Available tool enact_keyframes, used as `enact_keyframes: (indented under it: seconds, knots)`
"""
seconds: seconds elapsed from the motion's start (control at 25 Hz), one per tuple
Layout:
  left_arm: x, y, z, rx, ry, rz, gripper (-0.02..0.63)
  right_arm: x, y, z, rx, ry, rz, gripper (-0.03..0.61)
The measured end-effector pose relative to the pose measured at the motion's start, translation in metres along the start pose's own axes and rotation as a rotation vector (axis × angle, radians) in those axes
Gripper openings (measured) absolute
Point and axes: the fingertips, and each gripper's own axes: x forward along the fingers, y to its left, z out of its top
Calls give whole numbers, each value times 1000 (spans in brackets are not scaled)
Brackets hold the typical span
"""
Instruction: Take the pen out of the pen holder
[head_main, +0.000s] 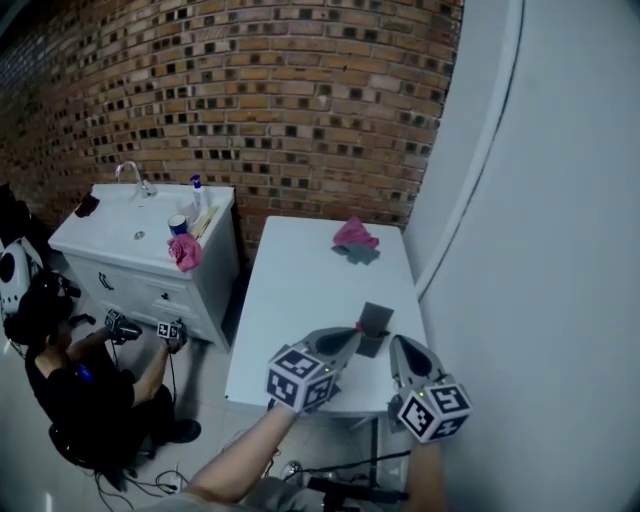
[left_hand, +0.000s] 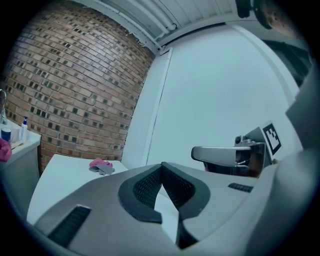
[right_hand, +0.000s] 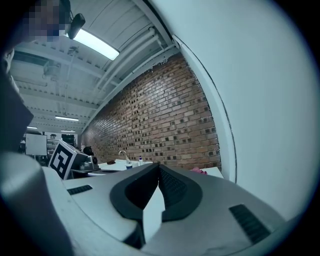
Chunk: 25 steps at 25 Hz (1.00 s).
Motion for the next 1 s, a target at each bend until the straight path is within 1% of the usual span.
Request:
enact_keyframes:
  seconds: [0.2, 0.32, 0.44, 0.64, 0.72, 0.84, 1.0]
  knots:
    - [15, 9, -15, 1, 37, 41, -2, 3, -10, -4, 1, 13, 12, -14]
    - [27, 20, -29, 4, 69, 85, 0, 6, -16, -8, 11, 21, 18, -14]
    - [38, 33, -41, -1, 85, 107, -2, 12, -22, -11, 24, 32, 24, -14]
    - [64, 56, -74, -21, 139, 135, 0, 25, -37, -32, 27, 69, 35, -14]
    - [71, 65, -85, -30, 158, 139, 30, 30, -41, -40, 26, 86, 35, -14]
    - [84, 78, -98, -37, 176, 140, 92, 37, -45, -47, 28, 100, 37, -14]
    - [102, 89, -115, -59, 215, 143, 115, 41, -53, -50, 36, 111, 41, -14]
